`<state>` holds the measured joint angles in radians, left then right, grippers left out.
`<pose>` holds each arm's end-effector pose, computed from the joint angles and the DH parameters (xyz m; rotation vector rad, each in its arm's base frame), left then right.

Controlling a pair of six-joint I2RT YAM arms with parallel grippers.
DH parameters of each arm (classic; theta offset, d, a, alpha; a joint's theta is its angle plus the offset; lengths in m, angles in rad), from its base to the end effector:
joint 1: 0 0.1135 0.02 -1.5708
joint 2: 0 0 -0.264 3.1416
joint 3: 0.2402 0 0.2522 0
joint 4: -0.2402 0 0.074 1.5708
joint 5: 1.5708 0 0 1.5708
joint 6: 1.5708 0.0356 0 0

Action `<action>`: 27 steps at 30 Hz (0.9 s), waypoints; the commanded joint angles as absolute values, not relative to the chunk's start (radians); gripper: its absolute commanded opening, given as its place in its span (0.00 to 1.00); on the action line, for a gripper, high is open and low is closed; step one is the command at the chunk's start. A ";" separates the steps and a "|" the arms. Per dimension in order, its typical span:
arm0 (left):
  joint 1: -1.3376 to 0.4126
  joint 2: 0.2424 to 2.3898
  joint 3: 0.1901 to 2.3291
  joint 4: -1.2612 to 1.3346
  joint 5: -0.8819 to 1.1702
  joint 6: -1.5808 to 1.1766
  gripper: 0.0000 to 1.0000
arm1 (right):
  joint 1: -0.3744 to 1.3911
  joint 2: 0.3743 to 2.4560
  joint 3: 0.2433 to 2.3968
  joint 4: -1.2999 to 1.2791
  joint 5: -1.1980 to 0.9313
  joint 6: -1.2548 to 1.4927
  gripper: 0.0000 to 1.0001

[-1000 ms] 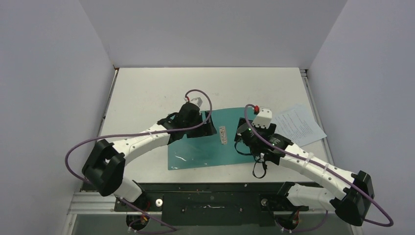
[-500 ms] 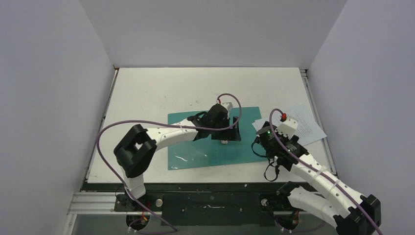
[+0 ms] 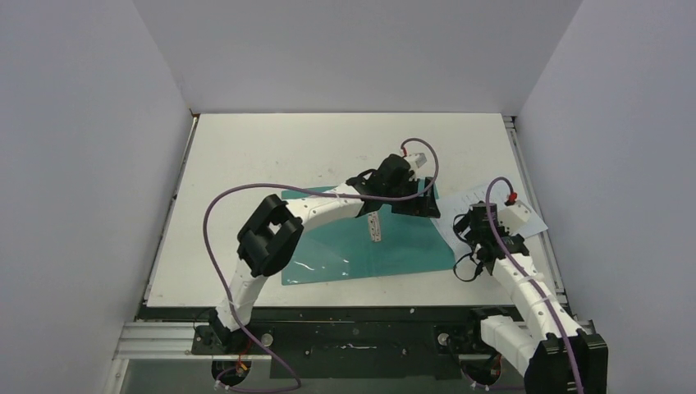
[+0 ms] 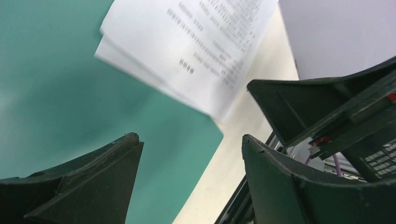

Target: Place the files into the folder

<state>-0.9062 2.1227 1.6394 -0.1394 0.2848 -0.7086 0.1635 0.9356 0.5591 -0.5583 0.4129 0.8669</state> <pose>0.2950 -0.3927 0.2145 0.4183 2.4048 -1.1437 0.1765 0.0146 0.2060 0.9797 2.1907 -0.0480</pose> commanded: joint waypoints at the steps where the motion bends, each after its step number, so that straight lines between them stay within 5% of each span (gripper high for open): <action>1: -0.897 2.235 1.810 -0.083 0.365 -0.676 0.77 | 0.032 0.951 0.530 -0.424 0.299 0.810 0.90; 9: -0.881 2.431 2.063 -0.126 0.438 -0.686 0.77 | -0.134 1.048 0.481 -0.284 0.156 0.798 0.90; 20: -0.847 2.499 2.103 -0.115 0.481 -0.702 0.77 | -0.172 1.165 0.408 -0.109 0.028 0.787 0.98; 27: -0.833 2.470 2.036 -0.118 0.477 -0.691 0.76 | -0.172 1.183 0.376 -0.051 -0.044 0.754 0.80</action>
<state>-0.8421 2.4973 2.0487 -0.1375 0.4557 -0.7021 -0.1646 1.1645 0.4168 -0.0864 0.0288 0.7734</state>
